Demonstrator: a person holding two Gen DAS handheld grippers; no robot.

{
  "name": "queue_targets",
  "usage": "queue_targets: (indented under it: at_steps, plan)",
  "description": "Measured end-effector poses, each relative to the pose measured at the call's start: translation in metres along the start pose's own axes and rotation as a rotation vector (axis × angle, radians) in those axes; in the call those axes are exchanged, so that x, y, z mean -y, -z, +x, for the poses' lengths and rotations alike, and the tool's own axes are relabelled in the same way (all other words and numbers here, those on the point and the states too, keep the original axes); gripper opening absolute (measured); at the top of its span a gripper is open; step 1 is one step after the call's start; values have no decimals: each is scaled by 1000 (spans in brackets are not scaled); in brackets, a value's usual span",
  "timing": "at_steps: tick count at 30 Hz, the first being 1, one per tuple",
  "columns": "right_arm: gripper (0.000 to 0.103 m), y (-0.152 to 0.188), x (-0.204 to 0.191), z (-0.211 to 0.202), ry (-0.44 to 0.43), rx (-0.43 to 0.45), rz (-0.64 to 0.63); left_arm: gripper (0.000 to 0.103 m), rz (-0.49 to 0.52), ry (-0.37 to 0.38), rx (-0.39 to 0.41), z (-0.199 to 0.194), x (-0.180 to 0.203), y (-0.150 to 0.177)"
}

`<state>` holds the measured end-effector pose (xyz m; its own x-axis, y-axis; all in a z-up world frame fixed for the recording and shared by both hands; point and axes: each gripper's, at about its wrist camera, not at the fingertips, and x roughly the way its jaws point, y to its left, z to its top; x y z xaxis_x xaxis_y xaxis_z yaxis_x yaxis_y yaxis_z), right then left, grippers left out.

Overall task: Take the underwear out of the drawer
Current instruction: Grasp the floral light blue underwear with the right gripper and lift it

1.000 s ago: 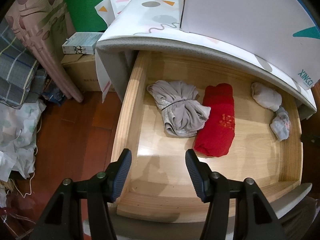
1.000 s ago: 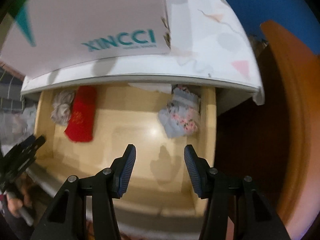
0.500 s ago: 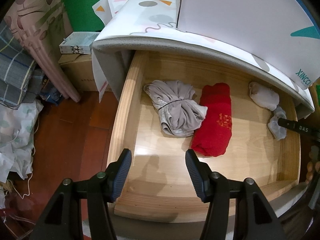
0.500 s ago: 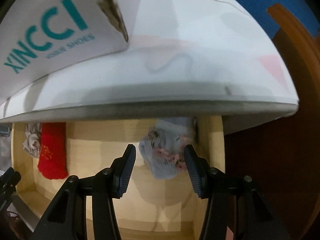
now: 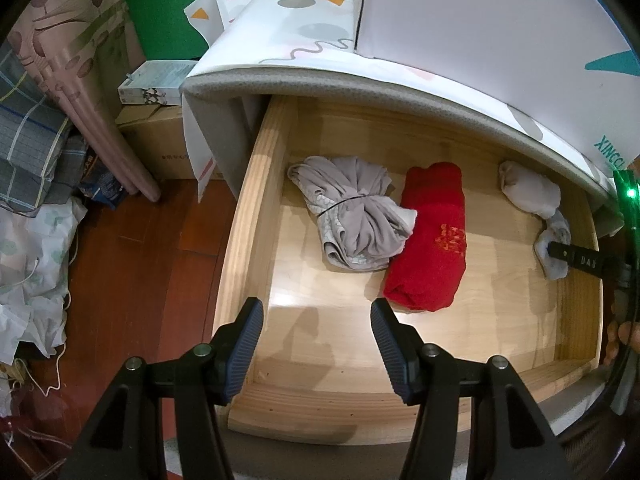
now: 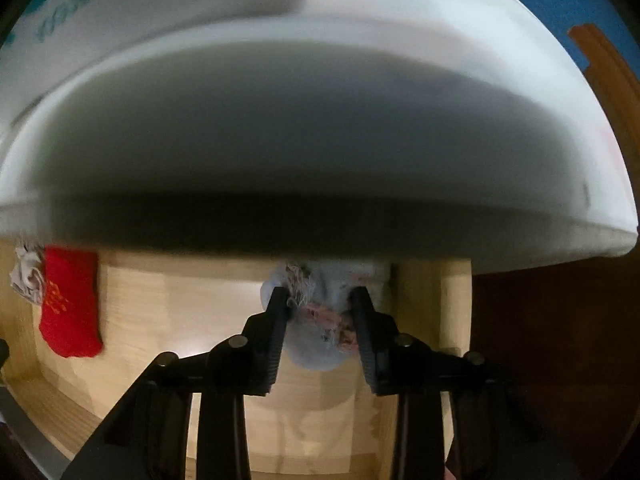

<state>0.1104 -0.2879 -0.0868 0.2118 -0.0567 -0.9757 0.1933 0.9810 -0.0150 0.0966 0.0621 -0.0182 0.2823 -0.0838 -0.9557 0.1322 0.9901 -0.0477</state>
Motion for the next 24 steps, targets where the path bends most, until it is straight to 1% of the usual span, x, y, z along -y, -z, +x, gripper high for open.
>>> queue_targets:
  at_steps: [3,6,10,13,16,18,20,22,24]
  plan:
    - [23,4,-3,1,-3,-28,-18,57,-2,3,0,0,-1,-1]
    - [21,12,-3,1,-23,-68,-16,57,1,2,1,0,0,0]
    - [20,23,-5,0,-72,-136,-29,57,0,3,3,0,-1,0]
    - [20,35,-11,0,-88,-185,-60,57,-4,6,5,0,-1,0]
    - [20,40,-15,2,-114,-234,-78,57,-2,5,7,0,-1,0]
    - [24,44,-19,3,-131,-271,-89,57,-3,6,7,0,-1,0]
    - [26,49,-22,1,-133,-277,-98,57,-4,6,8,-1,-1,0]
    - [33,52,-26,-5,-124,-266,-105,57,-5,8,9,-1,-1,0]
    - [45,48,-31,-14,-123,-246,-98,57,-5,9,10,-1,-1,0]
